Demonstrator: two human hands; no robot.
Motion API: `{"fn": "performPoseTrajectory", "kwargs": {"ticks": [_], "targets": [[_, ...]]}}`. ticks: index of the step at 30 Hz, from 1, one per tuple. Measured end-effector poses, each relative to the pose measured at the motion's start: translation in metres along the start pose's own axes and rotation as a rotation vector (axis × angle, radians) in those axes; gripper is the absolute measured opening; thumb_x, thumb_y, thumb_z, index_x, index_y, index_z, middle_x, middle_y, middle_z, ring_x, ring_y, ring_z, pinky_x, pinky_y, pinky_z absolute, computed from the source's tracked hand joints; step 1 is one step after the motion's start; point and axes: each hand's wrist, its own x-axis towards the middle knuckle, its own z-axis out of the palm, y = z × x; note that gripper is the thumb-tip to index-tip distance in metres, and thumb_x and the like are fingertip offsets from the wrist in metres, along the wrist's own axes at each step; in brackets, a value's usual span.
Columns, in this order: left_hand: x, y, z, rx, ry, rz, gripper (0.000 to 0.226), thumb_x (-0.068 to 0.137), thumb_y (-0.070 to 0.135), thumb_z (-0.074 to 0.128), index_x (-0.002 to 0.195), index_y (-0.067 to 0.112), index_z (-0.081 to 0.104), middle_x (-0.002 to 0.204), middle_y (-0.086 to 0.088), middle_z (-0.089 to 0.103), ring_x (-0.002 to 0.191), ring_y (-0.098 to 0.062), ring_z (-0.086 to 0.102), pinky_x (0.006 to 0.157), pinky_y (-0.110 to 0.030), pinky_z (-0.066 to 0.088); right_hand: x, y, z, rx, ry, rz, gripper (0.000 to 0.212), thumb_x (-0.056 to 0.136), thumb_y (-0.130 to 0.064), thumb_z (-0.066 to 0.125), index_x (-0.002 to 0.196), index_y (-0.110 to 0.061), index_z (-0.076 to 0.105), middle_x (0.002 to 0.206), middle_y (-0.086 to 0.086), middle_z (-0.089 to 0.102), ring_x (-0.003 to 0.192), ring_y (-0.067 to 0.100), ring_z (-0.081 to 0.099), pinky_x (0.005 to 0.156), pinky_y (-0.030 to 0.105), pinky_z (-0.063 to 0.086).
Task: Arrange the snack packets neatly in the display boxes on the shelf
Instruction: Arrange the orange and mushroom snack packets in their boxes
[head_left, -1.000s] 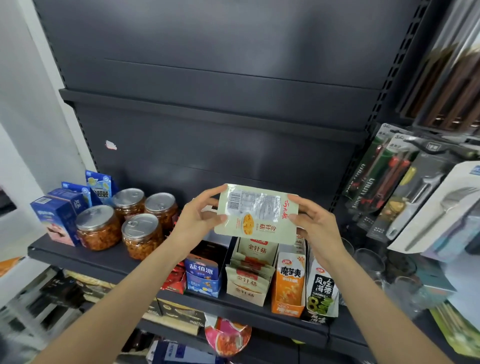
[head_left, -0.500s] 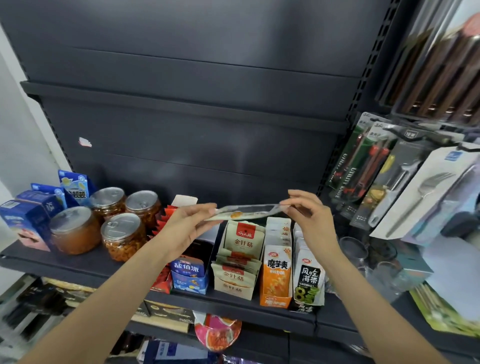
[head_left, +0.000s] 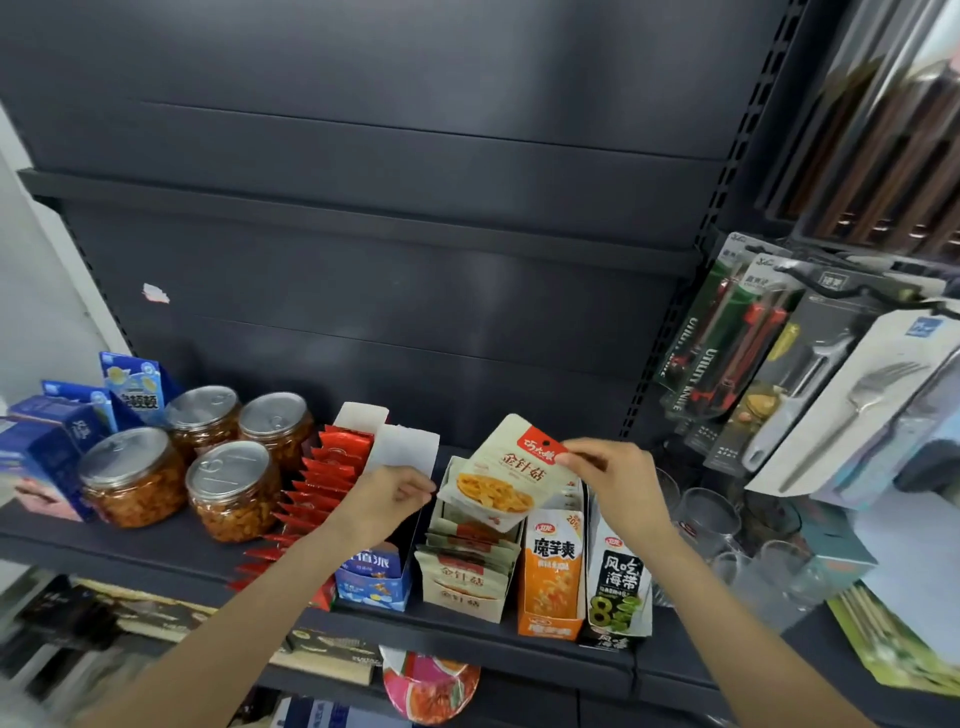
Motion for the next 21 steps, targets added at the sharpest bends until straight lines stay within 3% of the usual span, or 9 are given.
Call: {"fn": "performPoseTrajectory", "kwargs": {"ticks": [2, 4, 7, 9, 11, 16, 21], "targets": [[0.003, 0.002, 0.001, 0.057, -0.046, 0.016, 0.02, 0.09, 0.001, 0.057, 0.107, 0.007, 0.066, 0.101, -0.004, 0.068, 0.092, -0.008, 0.061, 0.078, -0.004, 0.046, 0.004, 0.002, 0.008, -0.044, -0.059, 0.013, 0.015, 0.087, -0.015, 0.065, 0.098, -0.012, 0.075, 0.092, -0.006, 0.073, 0.077, 0.011, 0.067, 0.068, 0.027, 0.051], [0.006, 0.004, 0.001, 0.09, -0.107, 0.031, 0.022, 0.089, 0.0, 0.059, 0.109, 0.006, 0.067, 0.104, -0.004, 0.069, 0.092, -0.008, 0.062, 0.077, -0.003, 0.046, 0.01, 0.003, 0.015, -0.058, -0.151, 0.03, 0.017, 0.088, -0.016, 0.064, 0.1, -0.011, 0.074, 0.092, -0.003, 0.073, 0.077, 0.012, 0.066, 0.069, 0.029, 0.051], [0.01, 0.002, 0.001, 0.156, -0.197, 0.09, 0.021, 0.088, 0.006, 0.063, 0.107, 0.013, 0.07, 0.106, 0.002, 0.069, 0.093, -0.005, 0.063, 0.089, -0.014, 0.049, 0.02, 0.004, 0.021, -0.053, -0.309, 0.032, 0.016, 0.088, -0.016, 0.064, 0.099, -0.012, 0.074, 0.089, -0.006, 0.071, 0.072, 0.003, 0.062, 0.063, 0.013, 0.045], [0.01, 0.002, 0.001, 0.196, -0.24, 0.122, 0.019, 0.088, 0.011, 0.064, 0.105, 0.015, 0.072, 0.107, 0.006, 0.069, 0.088, 0.0, 0.061, 0.083, -0.009, 0.047, 0.025, 0.005, 0.025, -0.061, -0.371, 0.036, 0.015, 0.088, -0.017, 0.064, 0.098, -0.013, 0.074, 0.09, -0.008, 0.07, 0.078, 0.0, 0.062, 0.068, 0.009, 0.044], [0.011, 0.003, 0.002, 0.231, -0.239, 0.147, 0.016, 0.089, 0.014, 0.063, 0.101, 0.015, 0.074, 0.106, 0.006, 0.07, 0.083, 0.002, 0.058, 0.078, -0.006, 0.044, 0.03, 0.005, 0.029, -0.093, -0.391, 0.039, 0.015, 0.088, -0.018, 0.064, 0.098, -0.013, 0.074, 0.093, -0.004, 0.071, 0.085, 0.005, 0.063, 0.075, 0.017, 0.048], [0.01, 0.003, 0.004, 0.237, -0.176, 0.164, 0.015, 0.09, 0.013, 0.061, 0.099, 0.015, 0.074, 0.103, 0.003, 0.072, 0.084, 0.001, 0.059, 0.086, -0.014, 0.048, 0.035, 0.011, 0.055, -0.354, -0.454, 0.027, 0.017, 0.086, -0.024, 0.066, 0.102, -0.02, 0.072, 0.099, -0.002, 0.067, 0.088, 0.014, 0.06, 0.079, 0.035, 0.051], [0.009, 0.006, -0.002, 0.195, -0.115, 0.166, 0.017, 0.091, 0.013, 0.06, 0.102, 0.016, 0.073, 0.107, 0.004, 0.071, 0.092, -0.002, 0.062, 0.085, -0.007, 0.045, 0.039, 0.013, 0.072, -0.578, -0.438, -0.126, 0.025, 0.086, -0.025, 0.064, 0.11, -0.021, 0.056, 0.106, -0.004, 0.053, 0.102, 0.014, 0.052, 0.074, 0.025, 0.042]]}}
